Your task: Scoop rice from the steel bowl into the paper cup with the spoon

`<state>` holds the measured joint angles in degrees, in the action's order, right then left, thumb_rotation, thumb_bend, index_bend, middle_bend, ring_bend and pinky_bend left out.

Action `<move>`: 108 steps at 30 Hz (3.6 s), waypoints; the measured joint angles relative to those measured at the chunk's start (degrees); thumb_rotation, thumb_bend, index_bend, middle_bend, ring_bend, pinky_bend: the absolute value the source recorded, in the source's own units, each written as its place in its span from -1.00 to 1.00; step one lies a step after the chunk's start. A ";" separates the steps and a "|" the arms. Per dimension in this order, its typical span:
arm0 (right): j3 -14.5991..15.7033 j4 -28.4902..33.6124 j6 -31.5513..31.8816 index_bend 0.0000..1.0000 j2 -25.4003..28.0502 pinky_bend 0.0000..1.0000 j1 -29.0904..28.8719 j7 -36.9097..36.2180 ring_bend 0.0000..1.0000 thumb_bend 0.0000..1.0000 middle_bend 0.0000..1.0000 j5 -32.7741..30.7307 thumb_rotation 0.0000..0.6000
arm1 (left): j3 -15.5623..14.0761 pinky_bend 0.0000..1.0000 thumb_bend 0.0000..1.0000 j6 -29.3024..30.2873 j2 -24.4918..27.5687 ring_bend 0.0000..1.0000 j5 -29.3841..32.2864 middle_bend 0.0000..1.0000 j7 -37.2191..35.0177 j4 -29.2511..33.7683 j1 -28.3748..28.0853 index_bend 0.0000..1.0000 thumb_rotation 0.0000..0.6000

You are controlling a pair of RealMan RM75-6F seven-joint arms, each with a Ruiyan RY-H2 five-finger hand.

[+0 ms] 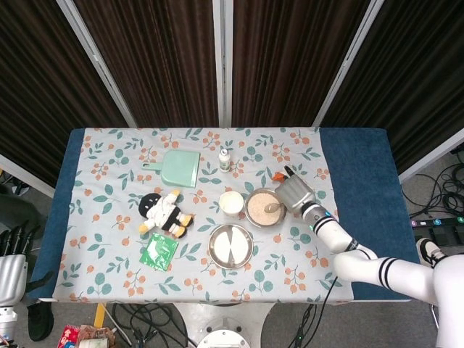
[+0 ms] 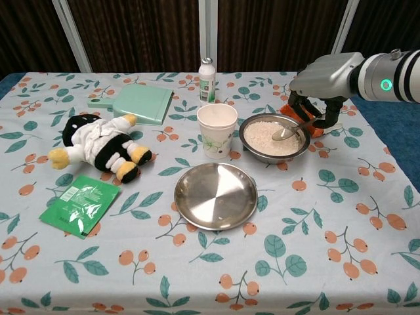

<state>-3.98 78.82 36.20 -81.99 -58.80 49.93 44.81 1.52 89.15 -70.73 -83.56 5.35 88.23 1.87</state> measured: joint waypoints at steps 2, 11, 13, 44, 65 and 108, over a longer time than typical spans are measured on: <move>1.32 -0.06 0.65 0.28 -0.63 -0.98 -1.72 2.53 -0.52 -0.31 0.22 -2.71 1.00 | 0.00 -0.91 -0.86 -0.07 -0.06 -0.88 -0.01 -0.76 -0.03 -0.10 -0.04 -0.65 1.00; 6.35 -1.83 5.34 0.29 -5.57 -1.00 -8.11 10.85 -0.52 -0.31 0.23 -9.94 1.00 | 0.09 -0.91 -0.86 -0.32 -0.34 -0.88 0.28 -0.76 -0.58 -0.59 -0.06 -0.65 1.00; 6.62 -2.60 6.18 0.29 -6.70 -1.00 -8.54 11.09 -0.52 -0.31 0.23 -10.14 1.00 | 0.08 -0.91 -0.86 -0.30 -0.43 -0.88 0.42 -0.76 -0.73 -0.75 0.06 -0.65 1.00; 2.33 -9.44 19.14 0.31 -7.97 -1.00 9.34 -28.62 -0.48 -0.31 0.23 16.29 1.00 | 0.08 -0.91 -0.86 0.72 -0.16 -0.88 -0.31 -0.76 -0.07 -0.17 0.48 -0.65 1.00; -4.54 2.72 11.67 0.31 -1.86 -1.00 1.09 -13.54 -0.47 -0.31 0.23 12.45 1.00 | 0.38 -0.91 -0.86 0.82 -0.04 -0.88 0.09 -0.76 -0.57 -0.39 0.56 -0.65 1.00; 7.73 -3.10 13.41 0.30 -7.68 -1.00 -14.79 27.34 -0.47 -0.31 0.23 20.99 1.00 | -0.06 -0.91 -0.86 1.26 -1.55 -0.88 0.45 -0.76 -2.77 -3.22 2.01 -0.65 1.00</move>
<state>3.75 75.71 49.61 -89.67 -73.59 77.27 65.81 1.46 90.41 -72.28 -83.10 2.58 85.01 3.88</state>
